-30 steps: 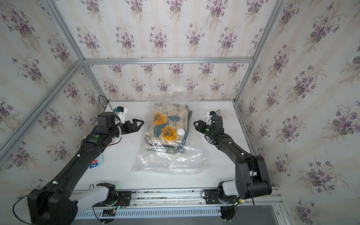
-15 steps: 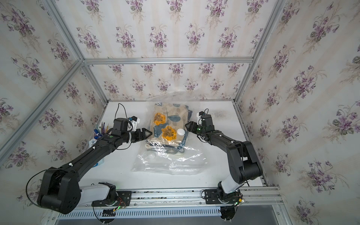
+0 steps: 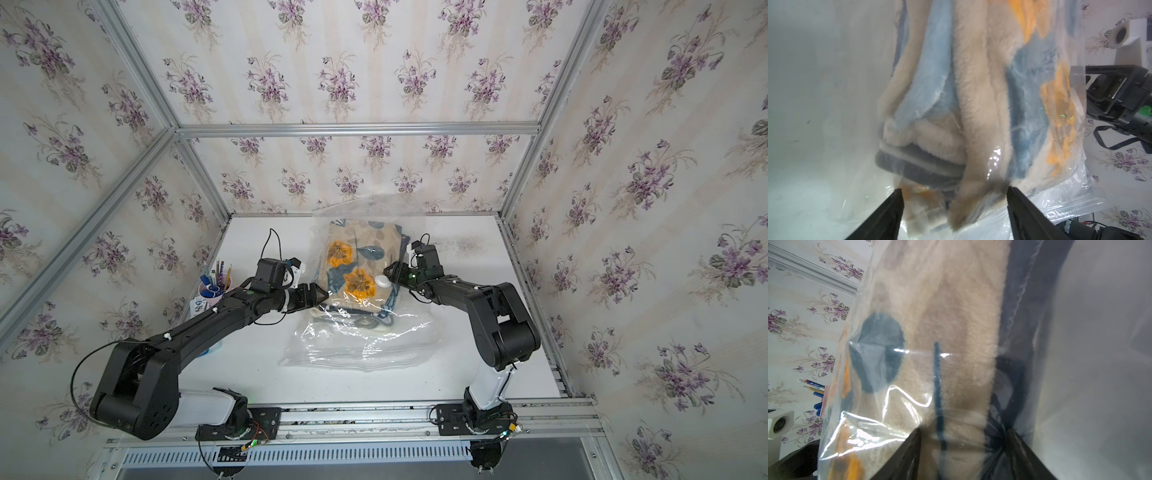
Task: Take the blanket out of the vacuum bag
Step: Adjust the vacuum bag at the center of the board.
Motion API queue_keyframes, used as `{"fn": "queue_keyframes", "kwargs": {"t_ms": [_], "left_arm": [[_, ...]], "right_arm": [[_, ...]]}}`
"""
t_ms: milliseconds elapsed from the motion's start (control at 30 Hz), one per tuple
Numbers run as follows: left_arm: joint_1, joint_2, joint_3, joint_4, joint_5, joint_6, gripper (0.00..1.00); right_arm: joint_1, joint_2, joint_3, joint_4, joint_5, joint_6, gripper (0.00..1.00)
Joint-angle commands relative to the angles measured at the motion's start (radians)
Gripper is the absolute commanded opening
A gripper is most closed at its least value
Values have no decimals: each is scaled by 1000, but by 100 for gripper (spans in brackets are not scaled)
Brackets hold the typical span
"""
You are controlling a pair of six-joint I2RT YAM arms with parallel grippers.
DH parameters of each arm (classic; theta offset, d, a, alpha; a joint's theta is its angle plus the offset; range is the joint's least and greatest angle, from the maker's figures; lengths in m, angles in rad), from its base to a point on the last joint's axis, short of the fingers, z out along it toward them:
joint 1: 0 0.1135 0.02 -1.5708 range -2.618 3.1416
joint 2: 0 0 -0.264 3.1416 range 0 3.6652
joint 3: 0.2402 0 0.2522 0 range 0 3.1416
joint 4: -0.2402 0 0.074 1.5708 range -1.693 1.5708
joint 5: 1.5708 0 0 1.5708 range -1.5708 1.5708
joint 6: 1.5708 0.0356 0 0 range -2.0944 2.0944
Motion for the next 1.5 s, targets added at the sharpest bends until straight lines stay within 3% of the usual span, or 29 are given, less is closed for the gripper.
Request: {"fn": "queue_keyframes", "kwargs": {"t_ms": [0,533,767,1000,1200,1367,1467], "left_arm": [[0,0,-21,33,-6,-16,77],[-15,20,-26,96,42,-61,74],[-84,61,-10,125,57,-85,74],[-172,62,21,73,-36,-78,74],[-173,-45,24,-63,-228,-49,86],[-173,-131,20,-126,-326,-61,98],[-173,-182,13,-154,-363,-47,100]], "right_arm": [[20,46,51,23,-22,8,64],[117,386,581,-115,-120,-11,66],[127,410,593,-103,-161,-3,68],[159,398,637,-186,-144,-41,70],[159,305,606,-278,-19,-51,71],[159,213,547,-294,54,-50,73],[157,152,501,-296,89,-54,74]]}}
